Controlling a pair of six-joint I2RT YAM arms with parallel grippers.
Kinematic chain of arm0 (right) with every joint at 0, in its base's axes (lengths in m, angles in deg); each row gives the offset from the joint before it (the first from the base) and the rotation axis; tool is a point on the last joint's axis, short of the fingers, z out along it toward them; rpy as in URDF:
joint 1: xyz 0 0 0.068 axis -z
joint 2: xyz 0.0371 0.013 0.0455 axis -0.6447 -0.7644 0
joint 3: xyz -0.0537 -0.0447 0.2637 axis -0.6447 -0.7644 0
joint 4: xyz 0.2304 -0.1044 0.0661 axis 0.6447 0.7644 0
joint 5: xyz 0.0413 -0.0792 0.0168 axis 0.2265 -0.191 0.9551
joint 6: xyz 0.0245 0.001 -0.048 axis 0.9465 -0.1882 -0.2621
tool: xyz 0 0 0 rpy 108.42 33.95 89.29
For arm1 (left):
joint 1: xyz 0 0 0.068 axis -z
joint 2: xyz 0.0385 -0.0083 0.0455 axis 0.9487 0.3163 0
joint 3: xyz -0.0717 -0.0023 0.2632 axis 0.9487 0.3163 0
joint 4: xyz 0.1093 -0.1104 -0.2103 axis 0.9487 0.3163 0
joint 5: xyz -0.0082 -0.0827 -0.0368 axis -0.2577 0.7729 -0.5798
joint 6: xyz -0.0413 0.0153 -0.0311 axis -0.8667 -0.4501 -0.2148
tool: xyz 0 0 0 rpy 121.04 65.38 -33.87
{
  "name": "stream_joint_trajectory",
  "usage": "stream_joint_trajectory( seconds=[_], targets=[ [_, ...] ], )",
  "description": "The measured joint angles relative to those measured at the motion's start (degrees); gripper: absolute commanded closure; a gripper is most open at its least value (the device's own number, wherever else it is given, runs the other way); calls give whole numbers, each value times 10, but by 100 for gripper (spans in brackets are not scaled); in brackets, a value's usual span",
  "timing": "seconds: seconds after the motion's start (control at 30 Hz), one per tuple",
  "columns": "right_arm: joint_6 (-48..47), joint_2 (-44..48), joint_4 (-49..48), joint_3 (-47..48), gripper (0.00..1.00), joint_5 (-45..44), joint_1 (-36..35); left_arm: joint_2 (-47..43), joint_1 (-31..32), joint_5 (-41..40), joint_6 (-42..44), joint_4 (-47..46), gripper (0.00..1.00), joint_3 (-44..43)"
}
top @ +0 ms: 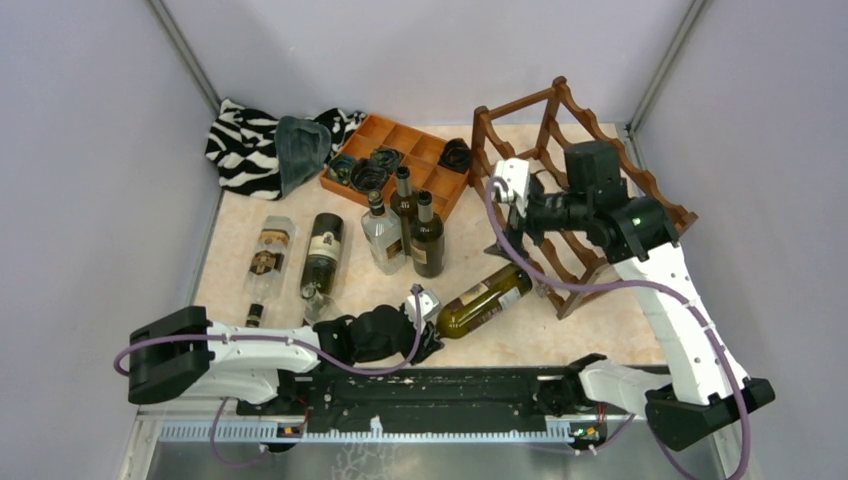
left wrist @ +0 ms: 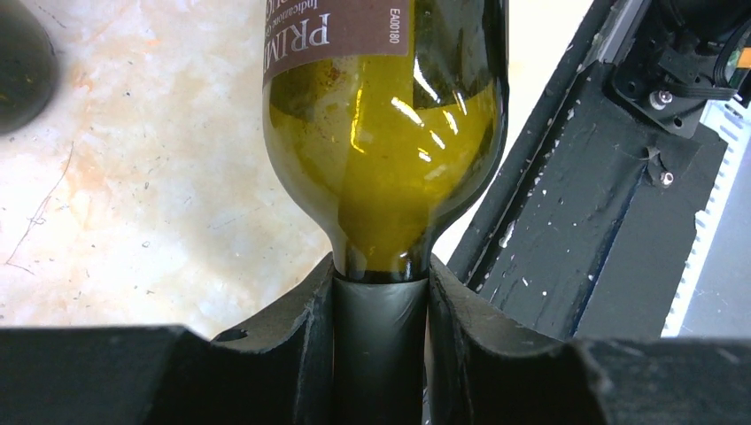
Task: Put the wine bottle on the wine rack
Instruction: Pick up the wine bottle from the center of the board, then place the wine bottle in the wine rack.
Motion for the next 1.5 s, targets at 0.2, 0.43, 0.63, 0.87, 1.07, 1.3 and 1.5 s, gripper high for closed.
stream_joint_trajectory(
  seconds=[0.2,0.43,0.63,0.87,1.07,1.3,1.5],
  targets=[
    [128,-1,-85,-6,7,-146,50,7,0,-4,0,4,100,-17],
    [214,-14,-141,-41,14,-292,78,19,0,-8,1,4,100,-27],
    [242,-54,-155,-57,34,-337,96,28,0,-9,5,6,100,-32],
    [263,-93,-155,-60,56,-334,128,31,0,-10,13,8,100,-37],
    [265,-105,-153,-69,75,-330,131,41,0,-11,19,10,100,-49],
    [275,-103,-149,-69,90,-323,133,59,0,-20,26,10,100,-62],
    [276,-97,-145,-73,98,-321,133,87,0,-28,26,11,100,-80]
  ],
)
